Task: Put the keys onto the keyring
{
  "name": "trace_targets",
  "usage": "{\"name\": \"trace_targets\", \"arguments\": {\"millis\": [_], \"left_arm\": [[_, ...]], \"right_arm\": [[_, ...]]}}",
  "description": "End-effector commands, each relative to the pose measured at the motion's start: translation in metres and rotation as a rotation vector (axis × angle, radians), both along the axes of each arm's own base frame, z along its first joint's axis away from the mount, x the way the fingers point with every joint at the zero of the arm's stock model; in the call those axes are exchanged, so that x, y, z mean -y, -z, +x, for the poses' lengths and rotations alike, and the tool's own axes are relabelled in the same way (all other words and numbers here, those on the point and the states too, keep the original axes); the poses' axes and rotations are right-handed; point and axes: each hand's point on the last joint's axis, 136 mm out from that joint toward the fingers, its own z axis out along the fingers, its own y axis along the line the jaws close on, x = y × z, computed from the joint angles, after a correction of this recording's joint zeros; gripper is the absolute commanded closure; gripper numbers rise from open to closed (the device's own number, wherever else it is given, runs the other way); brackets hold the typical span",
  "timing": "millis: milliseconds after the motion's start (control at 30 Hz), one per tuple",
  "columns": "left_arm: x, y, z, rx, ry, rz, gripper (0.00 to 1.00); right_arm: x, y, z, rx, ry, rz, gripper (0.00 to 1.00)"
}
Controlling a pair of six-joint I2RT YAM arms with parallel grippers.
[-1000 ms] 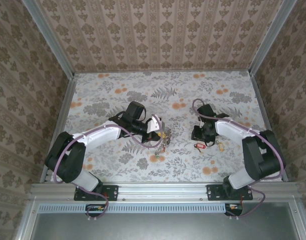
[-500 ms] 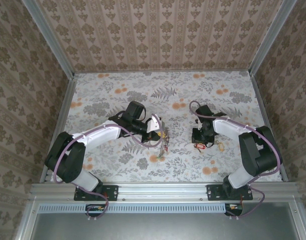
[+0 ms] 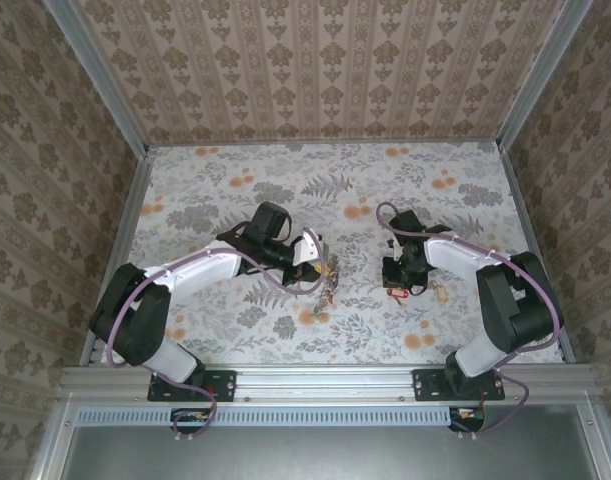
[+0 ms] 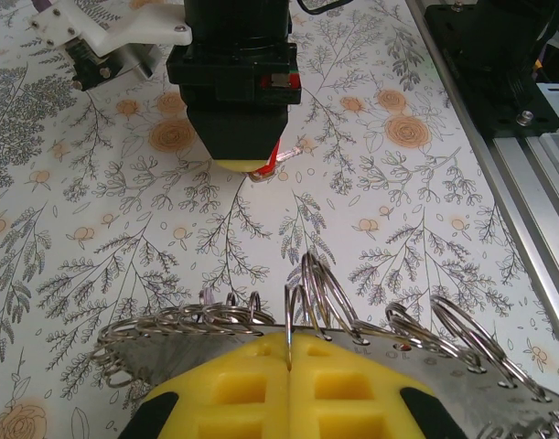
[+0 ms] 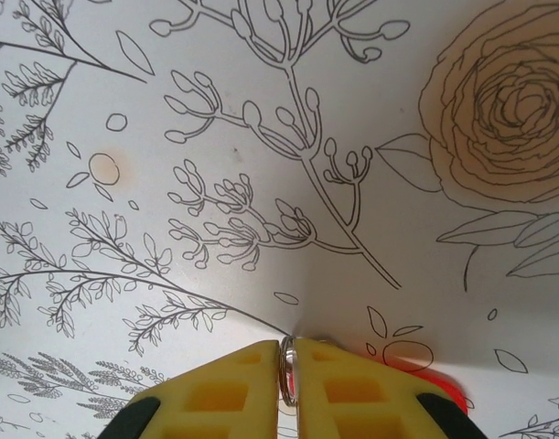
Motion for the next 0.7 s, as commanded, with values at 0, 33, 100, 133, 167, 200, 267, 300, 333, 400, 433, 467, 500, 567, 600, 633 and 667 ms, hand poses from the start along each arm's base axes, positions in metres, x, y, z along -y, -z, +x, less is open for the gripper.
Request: {"name": "trace_targets", "arguments": {"millis": [0, 33, 100, 133, 167, 200, 267, 300, 333, 400, 433, 467, 500, 567, 600, 633, 667], "left_arm": [[0.002, -0.017, 0.002, 0.027, 0.025, -0.041, 1.0], [0.002, -0.017, 0.002, 0.025, 0.024, -0.04, 1.0], [0.002, -0.018, 0.002, 0.03, 0.025, -0.044, 1.0], [0.002, -0.017, 0.002, 0.029, 0.025, -0.043, 1.0], [0.002, -0.017, 0.002, 0.027, 0.024, -0.041, 1.0], [0.002, -0.017, 0.002, 0.027, 0.024, -0.041, 1.0], [0.002, -0.017, 0.002, 0.027, 0.026, -0.043, 1.0], [0.002, -0.018, 0.002, 0.029, 0.025, -0.043, 1.0], [0.002, -0.017, 0.002, 0.028, 0.026, -0.043, 1.0], [0.002, -0.017, 0.002, 0.027, 0.026, -0.042, 1.0], [0.002, -0.017, 0.002, 0.027, 0.027, -0.044, 1.0], [0.002, -0.017, 0.002, 0.026, 0.027, -0.044, 1.0], [0.002, -0.018, 0.002, 0.027, 0.027, -0.044, 1.0], [0.002, -0.017, 0.002, 0.029, 0.026, -0.043, 1.0], [0.002, -0.017, 0.002, 0.026, 0.025, -0.041, 1.0], [0.002, -0.018, 0.002, 0.027, 0.025, -0.043, 1.0], [0.002, -0.017, 0.002, 0.026, 0.025, -0.042, 1.0]], "right_arm": [[0.005, 0.0, -0.002, -0.02, -0.006, -0.045, 0.87], [0.006, 0.0, -0.002, -0.021, -0.006, -0.048, 0.87], [0.005, 0.0, -0.001, -0.018, -0.004, -0.046, 0.86], [0.004, 0.0, -0.001, -0.017, -0.004, -0.046, 0.86], [0.004, 0.0, 0.0, -0.012, -0.004, -0.044, 0.86], [0.004, 0.0, 0.001, -0.01, -0.002, -0.044, 0.86], [0.004, 0.0, 0.002, -0.005, 0.002, -0.045, 0.87], [0.005, 0.001, 0.003, -0.002, 0.005, -0.046, 0.87], [0.004, 0.001, 0.004, 0.0, 0.007, -0.043, 0.86], [0.003, 0.001, 0.005, 0.002, 0.007, -0.041, 0.86], [0.003, 0.001, 0.005, 0.004, 0.007, -0.039, 0.86], [0.002, 0.0, 0.006, 0.008, 0.006, -0.036, 0.86], [0.001, 0.0, 0.007, 0.013, 0.009, -0.031, 0.87], [0.001, -0.001, 0.008, 0.016, 0.007, -0.03, 0.87], [0.002, -0.001, 0.008, 0.016, 0.009, -0.036, 0.88], [0.002, -0.001, 0.008, 0.017, 0.009, -0.04, 0.88], [0.002, 0.0, 0.008, 0.017, 0.009, -0.043, 0.89]]}}
